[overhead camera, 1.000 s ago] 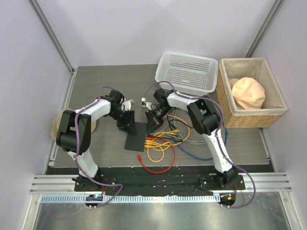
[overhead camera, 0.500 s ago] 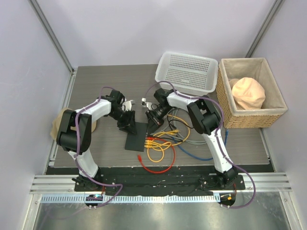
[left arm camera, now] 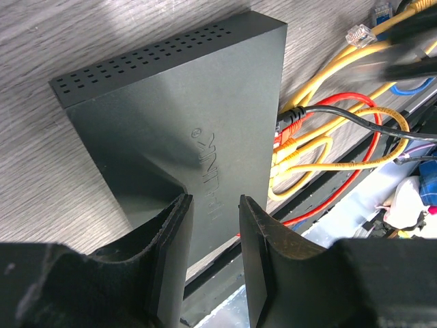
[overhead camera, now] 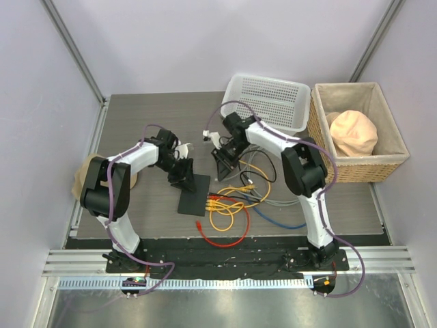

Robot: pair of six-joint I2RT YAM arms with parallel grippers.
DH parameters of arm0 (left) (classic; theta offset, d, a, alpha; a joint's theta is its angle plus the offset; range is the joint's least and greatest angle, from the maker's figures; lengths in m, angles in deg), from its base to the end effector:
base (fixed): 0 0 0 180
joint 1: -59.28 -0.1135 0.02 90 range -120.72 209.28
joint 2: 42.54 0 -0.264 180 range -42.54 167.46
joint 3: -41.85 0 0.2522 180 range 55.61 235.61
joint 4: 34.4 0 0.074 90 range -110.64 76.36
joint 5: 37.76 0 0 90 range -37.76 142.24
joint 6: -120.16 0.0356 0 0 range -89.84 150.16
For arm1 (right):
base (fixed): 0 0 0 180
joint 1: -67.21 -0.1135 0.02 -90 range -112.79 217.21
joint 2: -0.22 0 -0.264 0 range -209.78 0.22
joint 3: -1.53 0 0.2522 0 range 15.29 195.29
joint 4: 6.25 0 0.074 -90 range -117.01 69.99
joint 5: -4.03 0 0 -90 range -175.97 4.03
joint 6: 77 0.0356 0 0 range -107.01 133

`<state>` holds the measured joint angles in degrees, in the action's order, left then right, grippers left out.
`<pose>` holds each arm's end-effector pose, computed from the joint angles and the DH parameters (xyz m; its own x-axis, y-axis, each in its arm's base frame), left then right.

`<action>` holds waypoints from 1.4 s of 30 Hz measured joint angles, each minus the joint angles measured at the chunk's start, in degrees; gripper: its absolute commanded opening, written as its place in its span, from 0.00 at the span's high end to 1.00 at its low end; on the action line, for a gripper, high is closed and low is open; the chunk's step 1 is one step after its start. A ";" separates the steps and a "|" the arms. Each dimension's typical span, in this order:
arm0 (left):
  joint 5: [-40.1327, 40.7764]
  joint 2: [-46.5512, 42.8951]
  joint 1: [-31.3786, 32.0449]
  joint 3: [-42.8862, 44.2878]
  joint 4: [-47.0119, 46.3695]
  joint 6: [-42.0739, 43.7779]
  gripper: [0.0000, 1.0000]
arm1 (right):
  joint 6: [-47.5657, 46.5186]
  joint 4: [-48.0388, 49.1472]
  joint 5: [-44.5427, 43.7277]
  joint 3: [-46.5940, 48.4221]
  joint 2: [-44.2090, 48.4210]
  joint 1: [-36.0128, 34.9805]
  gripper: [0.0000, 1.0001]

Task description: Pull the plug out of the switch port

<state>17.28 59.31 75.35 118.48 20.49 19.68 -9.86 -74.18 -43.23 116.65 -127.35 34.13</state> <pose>0.3019 -0.1082 0.1628 -0.9893 0.1299 -0.0662 0.1439 0.7972 -0.5863 0.3588 0.2626 0.1696 -0.5686 -0.7109 -0.4139 -0.7779 0.3010 0.5517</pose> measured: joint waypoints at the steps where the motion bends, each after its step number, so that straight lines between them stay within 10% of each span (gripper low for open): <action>1: -0.04 0.00 0.07 0.00 -0.04 0.00 0.60 | -1.14 -0.50 -0.59 0.11 1.68 0.59 0.98; 20: -0.76 -1.18 0.92 -1.64 -2.56 -0.83 0.60 | -17.53 -12.74 -19.65 0.85 8.68 19.37 0.96; 29: -0.87 -1.18 1.05 -1.66 -2.80 -1.16 0.60 | -19.65 -12.61 -25.22 -7.13 11.82 21.77 0.36; 42: 6.45 -3.02 1.55 1.49 -0.24 3.13 0.52 | -8.87 -9.92 -3.02 9.01 17.70 10.60 0.33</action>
<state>23.72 56.29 76.91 119.96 20.25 22.80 -18.73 -84.11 -46.25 125.65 -109.65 44.73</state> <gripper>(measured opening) 0.473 0.720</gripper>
